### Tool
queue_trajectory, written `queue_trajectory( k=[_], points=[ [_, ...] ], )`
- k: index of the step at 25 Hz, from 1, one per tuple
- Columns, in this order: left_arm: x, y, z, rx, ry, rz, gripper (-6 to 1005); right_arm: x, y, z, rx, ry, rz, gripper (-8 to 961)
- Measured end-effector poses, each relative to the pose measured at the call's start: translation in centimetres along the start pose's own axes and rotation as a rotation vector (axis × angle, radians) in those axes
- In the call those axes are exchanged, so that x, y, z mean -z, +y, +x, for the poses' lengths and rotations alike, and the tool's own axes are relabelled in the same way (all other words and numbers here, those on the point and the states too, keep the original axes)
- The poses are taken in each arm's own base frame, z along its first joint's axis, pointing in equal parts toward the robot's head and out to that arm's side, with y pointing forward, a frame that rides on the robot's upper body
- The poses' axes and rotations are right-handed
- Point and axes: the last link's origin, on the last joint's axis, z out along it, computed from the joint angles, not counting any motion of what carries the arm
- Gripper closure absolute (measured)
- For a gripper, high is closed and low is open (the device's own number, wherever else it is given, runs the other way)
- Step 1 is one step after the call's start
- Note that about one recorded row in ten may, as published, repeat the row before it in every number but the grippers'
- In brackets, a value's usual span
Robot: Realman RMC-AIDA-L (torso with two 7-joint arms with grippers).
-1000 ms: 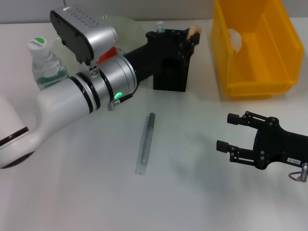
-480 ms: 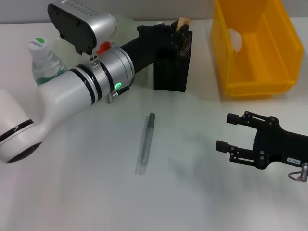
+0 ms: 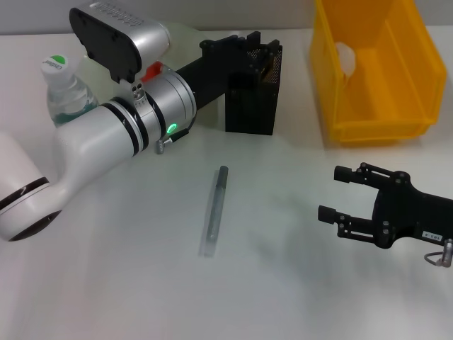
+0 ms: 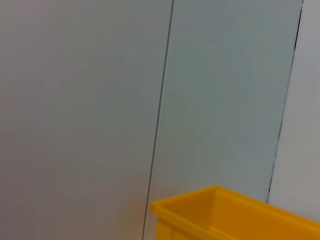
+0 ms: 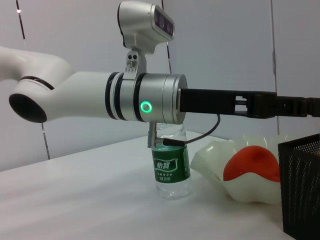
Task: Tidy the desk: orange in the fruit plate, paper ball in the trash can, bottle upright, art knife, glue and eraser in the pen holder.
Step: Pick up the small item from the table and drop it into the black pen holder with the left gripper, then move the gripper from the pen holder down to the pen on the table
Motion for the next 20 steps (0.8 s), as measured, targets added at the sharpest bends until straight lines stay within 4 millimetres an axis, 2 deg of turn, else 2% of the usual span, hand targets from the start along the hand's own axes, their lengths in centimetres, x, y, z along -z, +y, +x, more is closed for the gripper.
queue_trajectory(
  k=[2,12,20],
  points=[
    [-0.01,-0.13,-0.13,0.000,-0.009,0.008,715,0.02,0.03,0.02,-0.001,-0.001,0.001,188],
    [0.19,-0.31,-0.22,0.015,-0.006,0.015,346,0.11,0.11,0.11,-0.003,-0.004,0.006,188],
    [0.30,-0.27,-0.18,0.022,0.003,0.011,246,0.08,0.19,0.10,-0.004,-0.006,0.003,188]
  ],
)
